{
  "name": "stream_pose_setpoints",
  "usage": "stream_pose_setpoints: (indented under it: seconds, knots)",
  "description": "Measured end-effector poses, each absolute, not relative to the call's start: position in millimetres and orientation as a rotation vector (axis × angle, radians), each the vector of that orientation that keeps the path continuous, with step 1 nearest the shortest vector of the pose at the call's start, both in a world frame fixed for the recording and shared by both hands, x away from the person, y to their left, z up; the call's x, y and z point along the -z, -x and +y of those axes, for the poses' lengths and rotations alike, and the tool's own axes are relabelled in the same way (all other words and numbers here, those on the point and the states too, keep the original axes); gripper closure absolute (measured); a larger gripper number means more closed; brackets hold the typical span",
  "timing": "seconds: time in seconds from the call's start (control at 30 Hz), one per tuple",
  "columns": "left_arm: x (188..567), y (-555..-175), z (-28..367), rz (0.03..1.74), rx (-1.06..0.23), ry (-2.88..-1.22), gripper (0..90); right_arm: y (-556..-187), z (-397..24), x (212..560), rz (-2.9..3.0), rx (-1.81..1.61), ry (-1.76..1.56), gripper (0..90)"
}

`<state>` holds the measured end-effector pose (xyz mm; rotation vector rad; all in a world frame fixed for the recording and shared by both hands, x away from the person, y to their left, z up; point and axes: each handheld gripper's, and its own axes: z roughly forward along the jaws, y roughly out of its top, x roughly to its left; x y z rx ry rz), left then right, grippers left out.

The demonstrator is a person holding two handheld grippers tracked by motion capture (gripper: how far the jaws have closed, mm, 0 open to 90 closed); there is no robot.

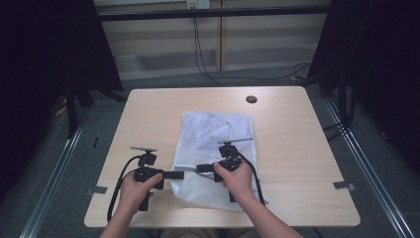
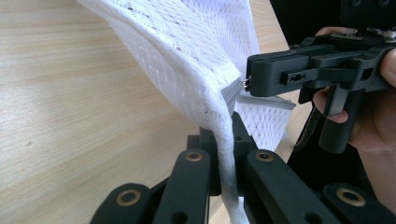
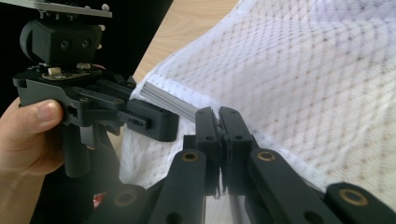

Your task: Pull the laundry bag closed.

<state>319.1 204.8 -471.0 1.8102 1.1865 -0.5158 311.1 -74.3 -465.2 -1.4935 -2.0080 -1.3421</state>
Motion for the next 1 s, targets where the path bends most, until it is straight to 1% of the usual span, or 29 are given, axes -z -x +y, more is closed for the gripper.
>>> stream_pose_setpoints:
  seconds: [0.5,0.57,0.73,0.87,0.97,1.0]
  knots:
    - [473,-319,203,1.197,0.514,-1.8,89.2,-311,-82,465,-1.995,1.349,1.493,87.5]
    - [473,-320,205,1.192,0.492,-1.811,89.2,-311,-83,466,-1.999,1.348,1.496,87.5]
    - [472,-318,203,1.205,0.496,-1.803,89.2,-311,-86,467,-1.994,1.351,1.492,87.5]
    - [472,-317,202,1.198,0.467,-1.824,89.2,-311,-86,467,-1.991,1.345,1.499,87.5]
    - [471,-316,201,1.214,0.477,-1.813,89.2,-310,-87,467,-1.991,1.346,1.497,87.5]
    - [471,-316,202,1.194,0.458,-1.826,89.2,-310,-87,467,-1.989,1.351,1.495,87.5]
